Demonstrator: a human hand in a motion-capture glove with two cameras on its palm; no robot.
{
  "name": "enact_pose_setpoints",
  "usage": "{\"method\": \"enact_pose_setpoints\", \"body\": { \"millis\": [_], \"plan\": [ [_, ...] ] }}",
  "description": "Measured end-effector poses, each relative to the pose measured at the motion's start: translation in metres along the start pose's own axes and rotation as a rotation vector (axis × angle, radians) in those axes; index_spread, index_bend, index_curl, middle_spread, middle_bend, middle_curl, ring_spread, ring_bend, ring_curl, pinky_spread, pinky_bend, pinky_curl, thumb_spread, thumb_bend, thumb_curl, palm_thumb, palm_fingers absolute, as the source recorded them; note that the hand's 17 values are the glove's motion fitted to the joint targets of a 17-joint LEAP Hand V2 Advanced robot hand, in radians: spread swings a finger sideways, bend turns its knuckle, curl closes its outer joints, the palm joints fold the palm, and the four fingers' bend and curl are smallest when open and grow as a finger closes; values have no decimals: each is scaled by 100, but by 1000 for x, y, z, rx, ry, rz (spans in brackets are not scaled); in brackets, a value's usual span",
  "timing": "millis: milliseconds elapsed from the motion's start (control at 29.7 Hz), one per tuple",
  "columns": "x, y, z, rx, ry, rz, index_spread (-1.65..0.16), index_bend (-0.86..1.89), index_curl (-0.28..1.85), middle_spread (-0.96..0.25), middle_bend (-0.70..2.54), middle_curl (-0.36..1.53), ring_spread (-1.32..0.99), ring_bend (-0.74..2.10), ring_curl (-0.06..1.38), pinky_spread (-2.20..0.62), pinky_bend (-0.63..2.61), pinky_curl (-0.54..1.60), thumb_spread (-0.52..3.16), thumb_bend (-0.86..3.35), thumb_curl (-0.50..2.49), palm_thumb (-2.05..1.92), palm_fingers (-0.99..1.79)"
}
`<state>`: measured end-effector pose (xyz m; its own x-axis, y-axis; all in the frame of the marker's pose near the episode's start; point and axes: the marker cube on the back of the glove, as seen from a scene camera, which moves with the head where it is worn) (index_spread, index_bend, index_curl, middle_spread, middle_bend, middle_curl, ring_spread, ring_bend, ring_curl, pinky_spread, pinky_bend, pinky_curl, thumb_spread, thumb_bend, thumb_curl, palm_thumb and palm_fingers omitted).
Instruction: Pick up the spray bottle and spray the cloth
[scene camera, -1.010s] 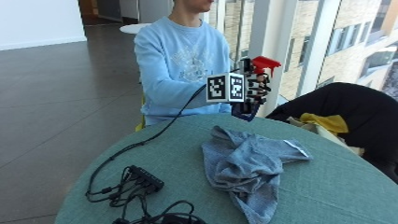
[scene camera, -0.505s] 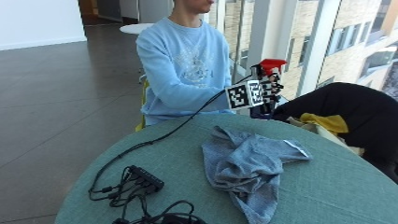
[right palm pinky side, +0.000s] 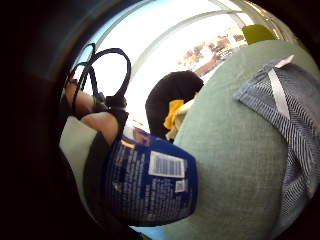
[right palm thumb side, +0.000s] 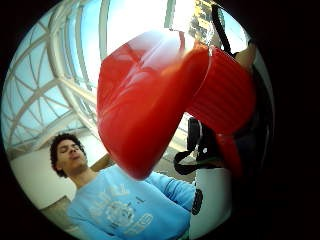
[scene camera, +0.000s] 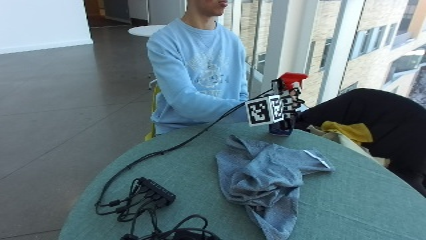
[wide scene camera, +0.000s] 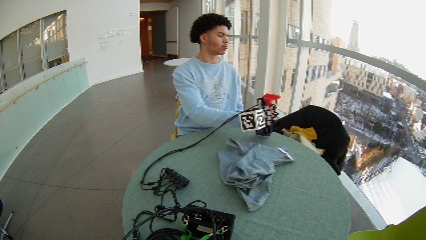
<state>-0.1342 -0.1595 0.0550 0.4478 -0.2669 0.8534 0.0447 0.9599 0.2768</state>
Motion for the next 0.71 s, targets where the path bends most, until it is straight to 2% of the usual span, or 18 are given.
{"method": "enact_pose_setpoints", "body": {
  "millis": [505,707],
  "plan": [
    [4,9,-6,-25,27,5,-26,8,30,-10,49,51,-11,56,39,8,22,37,95,-3,57,83,107],
    [-4,25,-48,-36,191,30,-27,10,29,-10,44,49,-11,51,39,10,21,37,99,-5,51,77,101]
  ]
}}
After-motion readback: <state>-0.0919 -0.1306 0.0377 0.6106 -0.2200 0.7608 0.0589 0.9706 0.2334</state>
